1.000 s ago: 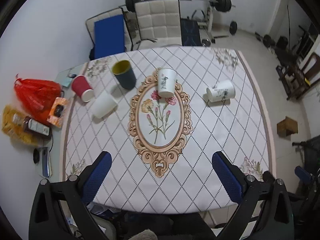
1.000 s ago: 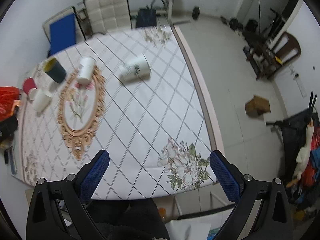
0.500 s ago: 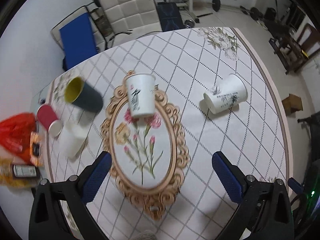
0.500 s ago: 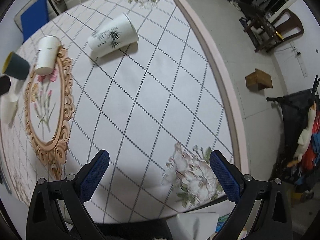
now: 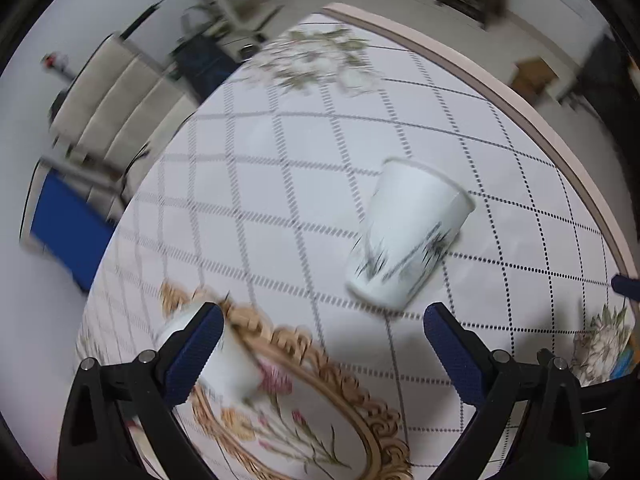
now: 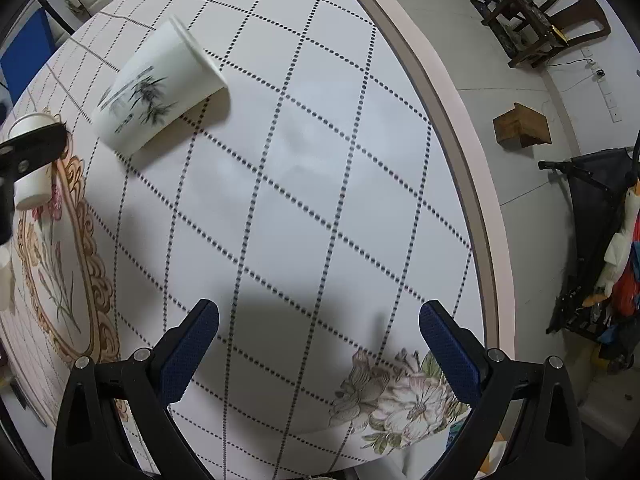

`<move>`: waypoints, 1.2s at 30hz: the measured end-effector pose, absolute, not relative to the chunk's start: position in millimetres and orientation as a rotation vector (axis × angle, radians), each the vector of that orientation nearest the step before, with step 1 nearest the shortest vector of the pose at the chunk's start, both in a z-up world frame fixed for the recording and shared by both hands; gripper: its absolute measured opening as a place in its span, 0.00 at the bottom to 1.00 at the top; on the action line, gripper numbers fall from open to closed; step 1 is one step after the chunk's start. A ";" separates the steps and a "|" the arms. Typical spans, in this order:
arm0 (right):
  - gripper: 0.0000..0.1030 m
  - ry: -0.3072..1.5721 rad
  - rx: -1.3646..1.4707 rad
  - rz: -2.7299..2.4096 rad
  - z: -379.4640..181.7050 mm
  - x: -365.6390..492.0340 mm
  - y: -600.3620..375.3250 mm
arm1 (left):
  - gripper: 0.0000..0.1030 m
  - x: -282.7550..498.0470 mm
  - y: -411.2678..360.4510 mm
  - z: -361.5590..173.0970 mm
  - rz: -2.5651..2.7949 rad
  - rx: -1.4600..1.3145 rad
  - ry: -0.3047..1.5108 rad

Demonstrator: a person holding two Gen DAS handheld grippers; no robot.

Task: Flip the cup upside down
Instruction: 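Reach the left tool to the lying grass-print paper cup and grasp it, then lift the cup with the left tool, stand it rim-up beside the flower oval, release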

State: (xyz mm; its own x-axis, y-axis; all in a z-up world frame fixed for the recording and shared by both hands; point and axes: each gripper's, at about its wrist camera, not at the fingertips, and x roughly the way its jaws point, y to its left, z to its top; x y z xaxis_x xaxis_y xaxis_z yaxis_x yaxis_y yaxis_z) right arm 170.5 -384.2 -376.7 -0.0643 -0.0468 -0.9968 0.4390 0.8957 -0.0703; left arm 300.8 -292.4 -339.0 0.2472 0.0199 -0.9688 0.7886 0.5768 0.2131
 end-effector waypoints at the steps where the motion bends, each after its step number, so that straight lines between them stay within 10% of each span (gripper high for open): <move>1: 0.99 1.597 0.313 -0.409 -377.4 173.3 -386.1 | 1.00 302.4 -299.2 -341.1 -0.642 0.836 1.219; 19: 0.99 1.621 0.369 -0.416 -387.7 197.0 -424.1 | 0.99 296.8 -368.0 -401.4 -0.869 1.071 1.261; 26: 0.99 1.621 0.387 -0.428 -393.0 198.8 -433.1 | 0.63 305.7 -370.6 -419.3 -0.868 1.054 1.323; 36: 0.99 1.628 0.403 -0.444 -398.3 192.8 -440.7 | 0.61 333.4 -341.3 -422.2 -0.797 0.830 1.434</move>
State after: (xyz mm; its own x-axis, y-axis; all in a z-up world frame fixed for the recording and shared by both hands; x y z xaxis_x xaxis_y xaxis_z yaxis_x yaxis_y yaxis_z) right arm 192.8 -440.7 -398.3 -0.1006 0.0008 -0.9949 0.5061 0.8610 -0.0505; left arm 333.4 -341.3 -422.2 -0.0071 0.0269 -0.9996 0.8633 0.5046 0.0074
